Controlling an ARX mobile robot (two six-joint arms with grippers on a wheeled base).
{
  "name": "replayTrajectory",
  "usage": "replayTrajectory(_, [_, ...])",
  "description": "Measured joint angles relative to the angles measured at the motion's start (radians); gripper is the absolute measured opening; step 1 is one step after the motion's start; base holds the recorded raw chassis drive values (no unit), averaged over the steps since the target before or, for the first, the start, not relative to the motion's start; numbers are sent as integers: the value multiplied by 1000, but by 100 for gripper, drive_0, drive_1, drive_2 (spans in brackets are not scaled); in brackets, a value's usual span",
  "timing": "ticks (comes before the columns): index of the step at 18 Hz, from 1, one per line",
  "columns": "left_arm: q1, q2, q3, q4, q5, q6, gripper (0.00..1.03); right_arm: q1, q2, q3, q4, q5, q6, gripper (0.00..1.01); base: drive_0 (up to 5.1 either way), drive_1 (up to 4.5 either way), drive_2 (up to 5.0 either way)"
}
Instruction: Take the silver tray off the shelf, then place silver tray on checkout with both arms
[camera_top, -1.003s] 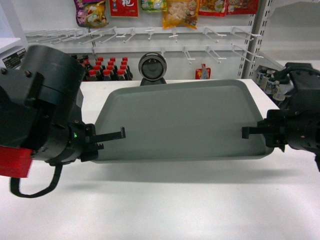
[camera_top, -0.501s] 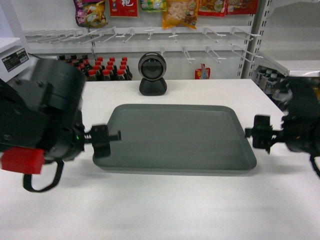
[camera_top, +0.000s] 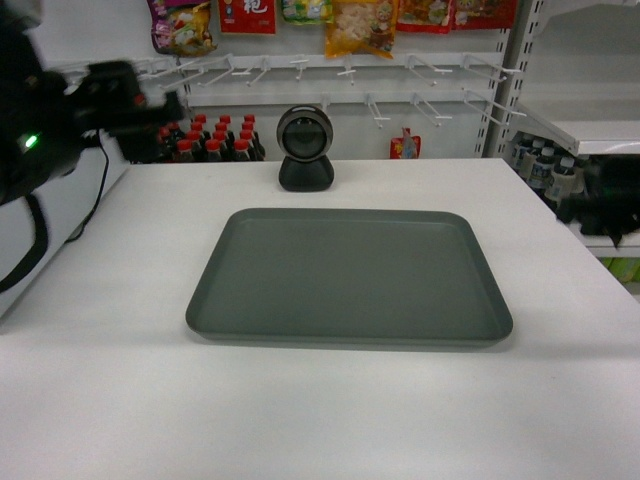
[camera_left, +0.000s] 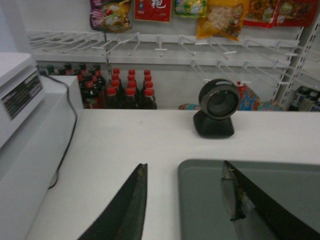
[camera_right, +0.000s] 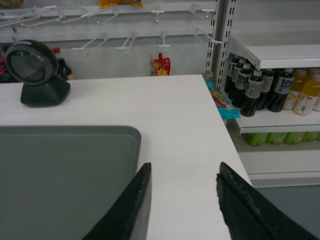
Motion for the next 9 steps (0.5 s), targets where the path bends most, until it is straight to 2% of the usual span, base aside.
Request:
replayTrajectory(2, [40, -47, -175, 122, 27, 51, 26, -9, -105, -145, 66, -3, -18, 26, 0, 0, 0])
replayTrajectory(4, [61, -182, -269, 150, 56, 71, 4, -19, -249, -240, 85, -14, -25, 4, 0, 0, 0])
replayTrajectory(5, [72, -239, -312, 150, 68, 74, 2, -40, -294, -298, 80, -48, -31, 3, 0, 0, 0])
replayTrajectory(6, [82, -282, -368, 135, 85, 74, 1, -68, -336, -354, 69, -59, -33, 3, 0, 0, 0])
replayTrajectory(9, [112, -418, -472, 91, 108, 74, 1, -76, -505, -450, 45, -61, -35, 3, 0, 0, 0])
